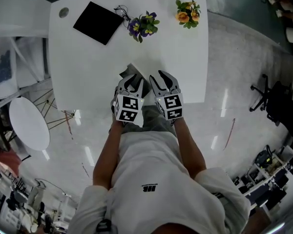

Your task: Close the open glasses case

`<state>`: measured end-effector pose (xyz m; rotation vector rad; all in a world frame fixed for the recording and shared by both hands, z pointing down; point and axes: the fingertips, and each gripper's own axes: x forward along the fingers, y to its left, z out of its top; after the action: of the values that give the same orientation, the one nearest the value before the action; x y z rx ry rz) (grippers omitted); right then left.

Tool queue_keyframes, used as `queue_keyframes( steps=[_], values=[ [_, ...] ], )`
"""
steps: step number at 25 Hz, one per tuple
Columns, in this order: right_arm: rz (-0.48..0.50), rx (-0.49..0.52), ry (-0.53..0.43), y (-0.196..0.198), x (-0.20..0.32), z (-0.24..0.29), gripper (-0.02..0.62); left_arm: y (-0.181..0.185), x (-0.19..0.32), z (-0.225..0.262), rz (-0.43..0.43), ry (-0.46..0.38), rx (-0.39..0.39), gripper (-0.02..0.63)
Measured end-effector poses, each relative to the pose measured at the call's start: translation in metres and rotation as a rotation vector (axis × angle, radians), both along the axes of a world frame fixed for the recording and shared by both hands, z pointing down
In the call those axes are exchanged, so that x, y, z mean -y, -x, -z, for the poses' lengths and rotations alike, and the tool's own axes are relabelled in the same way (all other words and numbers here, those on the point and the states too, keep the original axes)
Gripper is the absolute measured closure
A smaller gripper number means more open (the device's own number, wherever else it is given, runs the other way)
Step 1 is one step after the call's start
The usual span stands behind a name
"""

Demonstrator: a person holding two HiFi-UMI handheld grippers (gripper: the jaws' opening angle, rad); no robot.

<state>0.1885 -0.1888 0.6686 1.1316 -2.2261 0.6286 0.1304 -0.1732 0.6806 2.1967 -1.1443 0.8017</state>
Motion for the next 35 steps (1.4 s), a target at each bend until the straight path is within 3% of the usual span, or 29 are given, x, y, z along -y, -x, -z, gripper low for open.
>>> queue_keyframes(
  steps=[35],
  values=[
    [-0.008, 0.0, -0.011, 0.034, -0.032, 0.002, 0.439, 0.028, -0.031, -0.005, -0.034, 0.025, -0.022, 0.5]
  ],
)
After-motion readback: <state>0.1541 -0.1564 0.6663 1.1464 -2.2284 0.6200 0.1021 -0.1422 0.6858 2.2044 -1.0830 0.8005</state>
